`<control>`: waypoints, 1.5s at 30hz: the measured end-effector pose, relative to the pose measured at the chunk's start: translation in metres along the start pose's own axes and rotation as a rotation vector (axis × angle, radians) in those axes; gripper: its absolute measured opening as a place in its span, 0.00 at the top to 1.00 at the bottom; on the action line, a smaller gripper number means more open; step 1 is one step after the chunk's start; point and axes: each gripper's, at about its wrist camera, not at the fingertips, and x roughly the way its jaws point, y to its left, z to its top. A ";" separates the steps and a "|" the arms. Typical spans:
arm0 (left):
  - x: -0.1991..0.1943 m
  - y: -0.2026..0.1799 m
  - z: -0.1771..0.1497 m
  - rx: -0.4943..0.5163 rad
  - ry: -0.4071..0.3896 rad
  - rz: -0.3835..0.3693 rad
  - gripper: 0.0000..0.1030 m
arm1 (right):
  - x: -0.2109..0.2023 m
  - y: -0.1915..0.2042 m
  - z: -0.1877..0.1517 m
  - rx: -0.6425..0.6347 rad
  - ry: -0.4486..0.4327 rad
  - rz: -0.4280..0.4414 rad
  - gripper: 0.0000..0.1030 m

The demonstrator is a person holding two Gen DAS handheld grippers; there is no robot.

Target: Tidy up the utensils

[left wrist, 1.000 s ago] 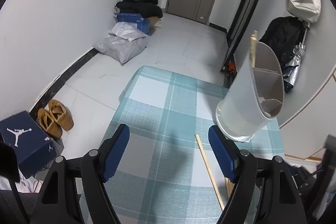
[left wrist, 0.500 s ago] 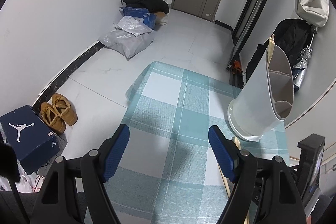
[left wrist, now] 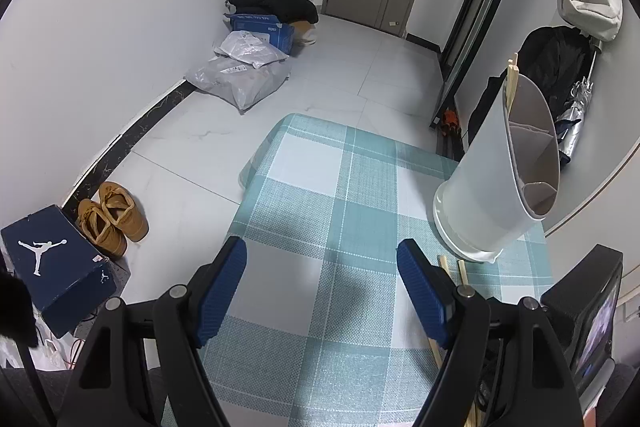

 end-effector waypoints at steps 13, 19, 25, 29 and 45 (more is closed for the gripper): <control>0.002 0.008 0.000 -0.061 0.026 -0.023 0.27 | -0.008 -0.012 -0.015 0.038 0.098 0.166 0.95; 0.000 0.008 0.001 -0.072 0.025 -0.029 0.27 | -0.013 -0.005 -0.016 -0.032 0.130 0.181 0.86; 0.003 0.014 0.001 -0.095 0.041 -0.017 0.27 | -0.006 0.002 0.000 -0.102 0.110 0.151 0.72; 0.007 0.016 0.001 -0.103 0.051 -0.006 0.27 | 0.003 -0.005 0.014 -0.054 0.114 0.177 0.71; 0.038 -0.001 -0.005 -0.110 0.186 -0.035 0.27 | -0.008 -0.046 0.031 0.157 0.003 0.352 0.95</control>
